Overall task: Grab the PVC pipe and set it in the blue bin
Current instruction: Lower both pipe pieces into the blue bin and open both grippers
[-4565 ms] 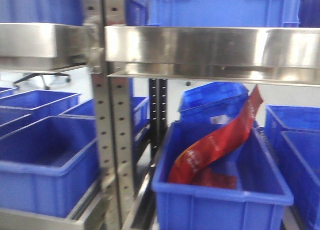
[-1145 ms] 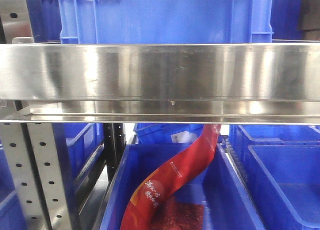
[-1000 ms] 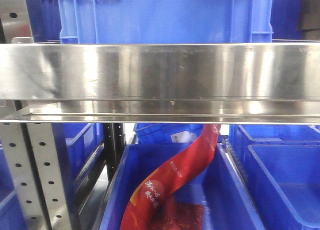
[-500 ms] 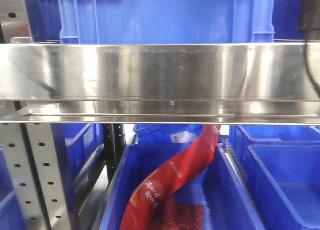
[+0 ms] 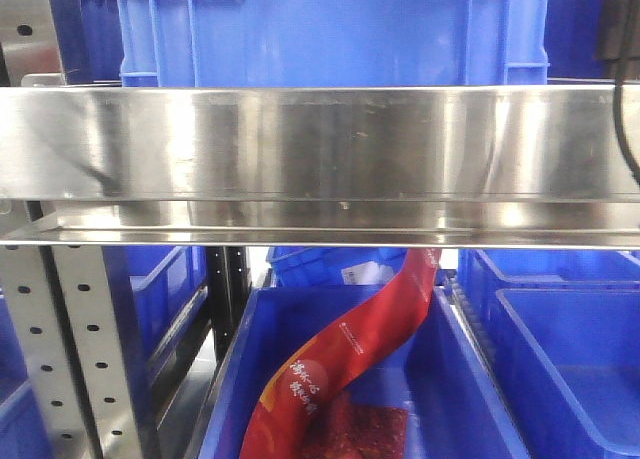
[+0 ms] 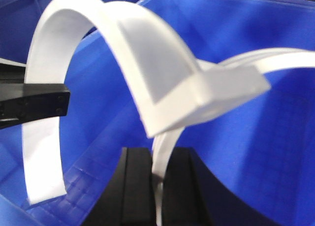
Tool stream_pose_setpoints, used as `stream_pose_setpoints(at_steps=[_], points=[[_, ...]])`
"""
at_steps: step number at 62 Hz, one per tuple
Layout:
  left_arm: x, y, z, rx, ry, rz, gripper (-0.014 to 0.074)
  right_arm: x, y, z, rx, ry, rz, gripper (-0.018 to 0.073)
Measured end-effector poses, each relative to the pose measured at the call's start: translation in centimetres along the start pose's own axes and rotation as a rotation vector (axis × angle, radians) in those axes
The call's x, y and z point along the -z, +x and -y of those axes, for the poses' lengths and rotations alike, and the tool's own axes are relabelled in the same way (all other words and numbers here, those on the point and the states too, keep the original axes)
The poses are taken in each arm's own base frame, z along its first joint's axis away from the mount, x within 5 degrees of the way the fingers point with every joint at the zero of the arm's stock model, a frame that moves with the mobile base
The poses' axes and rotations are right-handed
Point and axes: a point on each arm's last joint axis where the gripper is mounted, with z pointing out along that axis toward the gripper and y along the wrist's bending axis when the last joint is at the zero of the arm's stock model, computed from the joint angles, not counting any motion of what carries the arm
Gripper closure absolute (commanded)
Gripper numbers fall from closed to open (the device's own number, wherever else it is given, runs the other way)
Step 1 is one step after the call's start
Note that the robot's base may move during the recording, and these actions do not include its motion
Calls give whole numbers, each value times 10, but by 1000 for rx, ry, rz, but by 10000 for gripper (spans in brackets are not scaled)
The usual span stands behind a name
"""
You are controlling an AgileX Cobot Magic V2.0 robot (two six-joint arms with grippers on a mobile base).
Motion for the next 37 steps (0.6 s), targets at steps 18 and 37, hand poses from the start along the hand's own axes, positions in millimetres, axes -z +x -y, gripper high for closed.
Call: stream_pose_setpoints(at_steps=[18, 37], points=[[0, 0, 0, 3, 3, 0, 271, 0, 0, 0, 0, 0, -2, 201], [0, 0, 0, 3, 3, 0, 262, 0, 0, 0, 0, 0, -2, 158]])
